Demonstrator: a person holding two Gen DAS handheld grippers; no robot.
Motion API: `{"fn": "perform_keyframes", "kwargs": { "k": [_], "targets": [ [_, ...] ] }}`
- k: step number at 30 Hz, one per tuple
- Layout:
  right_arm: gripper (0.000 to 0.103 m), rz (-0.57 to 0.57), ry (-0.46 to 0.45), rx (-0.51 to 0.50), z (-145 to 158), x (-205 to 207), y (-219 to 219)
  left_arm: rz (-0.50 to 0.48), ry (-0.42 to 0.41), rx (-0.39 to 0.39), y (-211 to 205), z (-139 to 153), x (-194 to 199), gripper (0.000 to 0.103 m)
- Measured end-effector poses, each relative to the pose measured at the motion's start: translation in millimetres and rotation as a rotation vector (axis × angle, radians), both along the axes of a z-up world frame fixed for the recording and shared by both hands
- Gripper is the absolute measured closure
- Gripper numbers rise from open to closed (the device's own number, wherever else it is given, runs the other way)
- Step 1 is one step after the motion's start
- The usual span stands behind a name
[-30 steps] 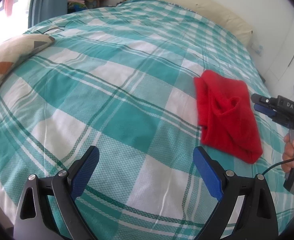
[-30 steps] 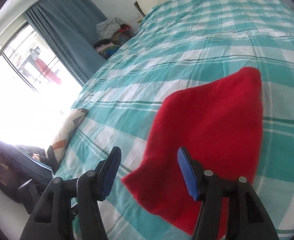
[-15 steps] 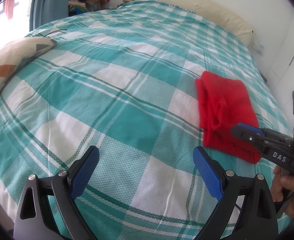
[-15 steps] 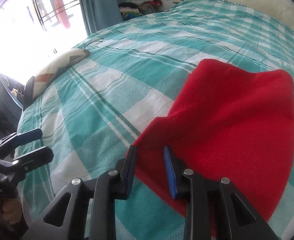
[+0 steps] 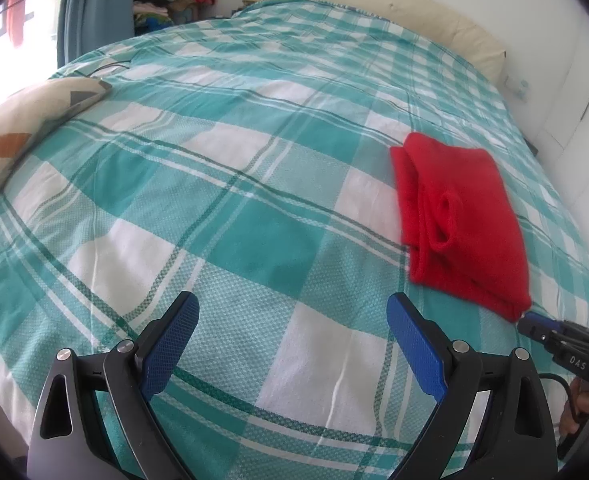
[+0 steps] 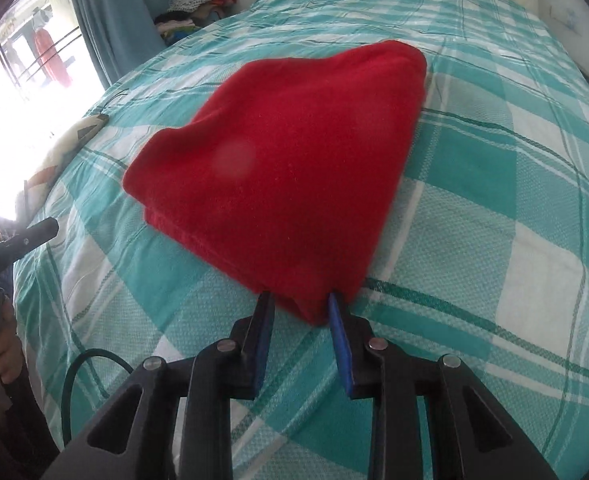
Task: Fold small clothes
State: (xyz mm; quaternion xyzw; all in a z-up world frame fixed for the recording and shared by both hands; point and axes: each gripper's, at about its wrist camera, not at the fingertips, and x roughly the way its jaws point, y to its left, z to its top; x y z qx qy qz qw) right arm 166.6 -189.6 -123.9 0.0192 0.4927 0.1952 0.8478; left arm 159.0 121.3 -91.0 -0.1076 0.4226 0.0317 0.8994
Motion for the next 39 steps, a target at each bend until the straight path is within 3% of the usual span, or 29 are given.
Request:
{"fn": "perform_keyframes", "kwargs": {
  "k": [3,8,11,14,19,22,24,26,27,29,31,39],
  "targets": [
    [0.073,-0.009,-0.056,-0.010,7.0,-25.5,-9.1,-0.008,-0.002,0.014,-5.5,-0.4,-1.8,0.007],
    [0.054,-0.059,-0.150,-0.039,8.0,-73.3,-30.1,-0.039,0.005,0.029,-18.9,-5.5,-4.7,0.007],
    [0.052,-0.104,-0.196,-0.068,4.9,-98.2,-43.2,-0.051,0.019,0.021,-25.6,-11.6,-3.8,0.007],
    [0.051,-0.122,-0.220,-0.084,4.4,-105.3,-49.1,-0.073,-0.002,-0.077,-27.0,-10.7,0.7,0.007],
    [0.051,-0.145,-0.297,-0.159,13.6,-90.2,-38.0,-0.117,-0.003,-0.245,-38.8,0.6,40.2,0.007],
    [0.051,-0.162,-0.309,-0.153,15.2,-75.4,-30.5,-0.157,-0.002,-0.237,-54.9,2.4,67.2,0.009],
    [0.051,-0.162,-0.304,-0.153,12.9,-66.9,-22.0,-0.186,0.006,-0.203,-65.2,-1.9,80.1,0.016],
    [0.051,-0.147,-0.288,-0.154,8.9,-57.9,-10.9,-0.220,0.021,-0.193,-73.2,-9.5,89.9,0.035],
    [0.051,-0.138,-0.288,-0.161,7.1,-54.2,-4.2,-0.233,0.028,-0.193,-76.2,-13.3,93.9,0.040],
    [0.051,-0.117,-0.291,-0.188,3.4,-46.7,10.4,-0.251,0.037,-0.194,-80.4,-21.0,100.4,0.073],
    [0.051,-0.118,-0.298,-0.204,1.8,-38.0,21.9,-0.271,0.053,-0.207,-83.1,-29.5,105.4,0.092],
    [0.049,-0.309,-0.177,-0.321,-14.0,-2.3,14.8,-0.290,0.042,-0.193,-84.4,-29.8,103.2,0.095]
  ]
}}
